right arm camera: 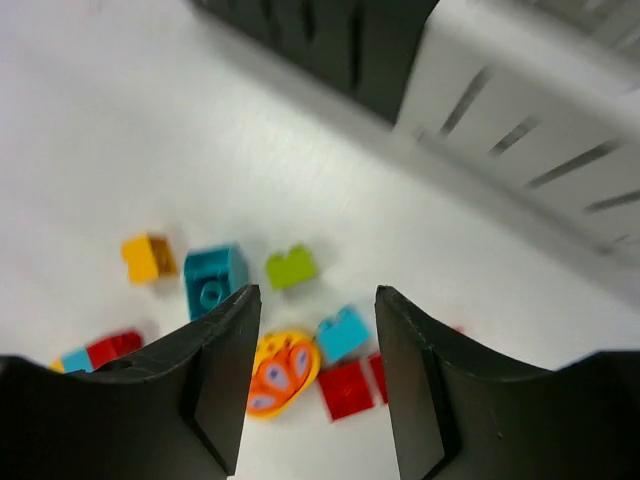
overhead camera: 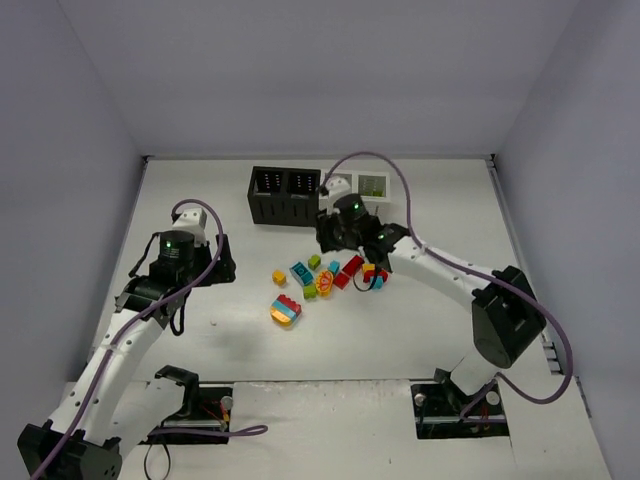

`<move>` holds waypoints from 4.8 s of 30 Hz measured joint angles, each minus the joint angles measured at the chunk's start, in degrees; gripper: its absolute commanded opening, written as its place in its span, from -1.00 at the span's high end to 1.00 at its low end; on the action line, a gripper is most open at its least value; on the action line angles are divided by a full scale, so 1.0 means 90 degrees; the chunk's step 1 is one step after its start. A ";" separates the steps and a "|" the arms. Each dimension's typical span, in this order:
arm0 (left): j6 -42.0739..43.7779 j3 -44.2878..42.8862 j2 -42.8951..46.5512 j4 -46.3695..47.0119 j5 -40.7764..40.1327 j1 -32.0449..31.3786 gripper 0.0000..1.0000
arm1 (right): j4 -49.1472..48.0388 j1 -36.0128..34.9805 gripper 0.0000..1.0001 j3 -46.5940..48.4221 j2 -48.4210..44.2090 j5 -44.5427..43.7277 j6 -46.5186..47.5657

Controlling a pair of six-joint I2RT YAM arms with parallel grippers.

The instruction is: Sort the legos into containers by color

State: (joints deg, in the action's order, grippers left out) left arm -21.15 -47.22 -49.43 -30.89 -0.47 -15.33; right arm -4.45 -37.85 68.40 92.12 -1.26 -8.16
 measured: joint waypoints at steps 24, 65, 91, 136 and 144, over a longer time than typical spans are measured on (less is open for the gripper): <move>0.0007 0.0000 0.0022 -0.0002 -0.0066 0.0000 -0.74 | -0.0187 -0.1848 -0.13 -0.1013 0.1100 -0.0214 -0.0027; 0.0007 0.0000 0.0036 -0.0005 -0.0070 -0.0005 -0.74 | -0.0107 0.1887 0.73 0.1768 0.1134 -0.0787 -0.0039; 0.0007 0.0000 0.0015 -0.0005 -0.0073 -0.0005 -0.74 | 0.0036 0.0891 -0.01 0.1321 0.0614 0.0430 0.0520; 0.0007 0.0000 -0.0002 -0.0005 -0.0070 -0.0007 -0.74 | -0.0168 -0.0362 1.00 0.0126 0.1916 0.0697 0.0964; 0.0007 0.0000 -0.0002 -0.0005 -0.0070 -0.0007 -0.74 | -0.0172 0.0646 0.98 0.0665 0.0597 0.0112 0.0692</move>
State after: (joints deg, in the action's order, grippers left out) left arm -21.08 -47.22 -49.45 -30.94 -1.10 -15.40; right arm -6.00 -32.03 74.39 97.49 -0.25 -1.93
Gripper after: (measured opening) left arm 0.872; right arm 0.333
